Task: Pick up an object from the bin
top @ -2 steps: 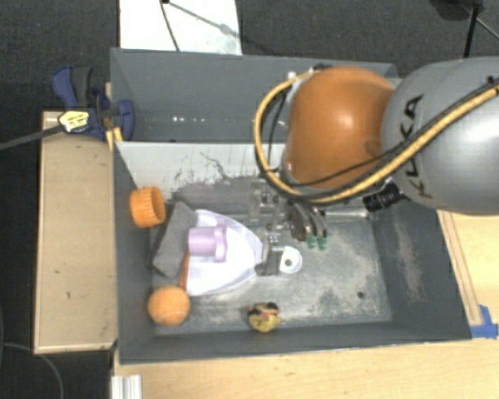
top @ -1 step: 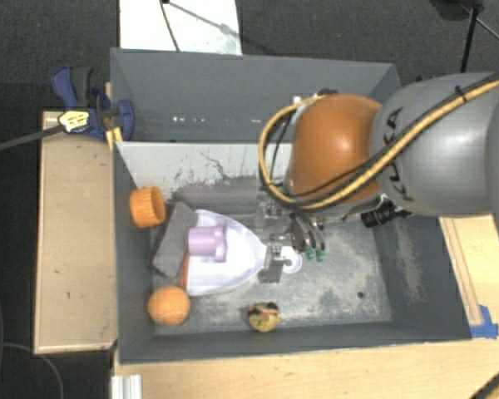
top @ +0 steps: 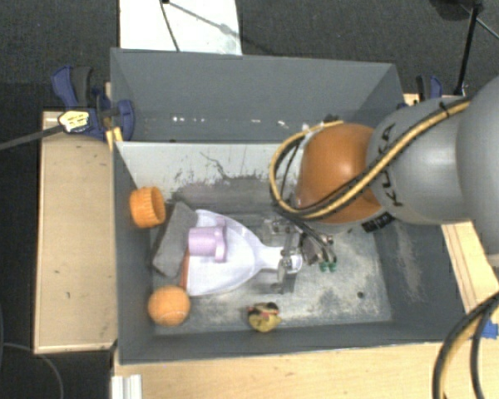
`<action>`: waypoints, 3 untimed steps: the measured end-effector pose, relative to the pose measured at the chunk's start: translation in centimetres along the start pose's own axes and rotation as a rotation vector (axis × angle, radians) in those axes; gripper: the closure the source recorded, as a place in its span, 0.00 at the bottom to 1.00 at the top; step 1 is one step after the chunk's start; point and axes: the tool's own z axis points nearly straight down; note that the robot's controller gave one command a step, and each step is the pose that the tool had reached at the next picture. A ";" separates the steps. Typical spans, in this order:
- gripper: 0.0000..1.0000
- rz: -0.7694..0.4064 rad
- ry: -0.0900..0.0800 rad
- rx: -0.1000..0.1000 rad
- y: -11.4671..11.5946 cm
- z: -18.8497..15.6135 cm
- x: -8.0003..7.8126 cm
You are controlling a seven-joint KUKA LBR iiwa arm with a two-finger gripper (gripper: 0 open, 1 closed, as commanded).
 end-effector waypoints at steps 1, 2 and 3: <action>0.00 0.060 0.008 -0.001 -1.2 2.3 0.1; 0.00 0.082 0.008 0.001 0.0 1.1 1.9; 1.00 0.030 0.006 0.000 0.9 1.1 3.0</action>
Offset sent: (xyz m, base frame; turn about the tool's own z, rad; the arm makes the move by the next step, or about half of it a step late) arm -0.0185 -0.0025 -0.0118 0.0835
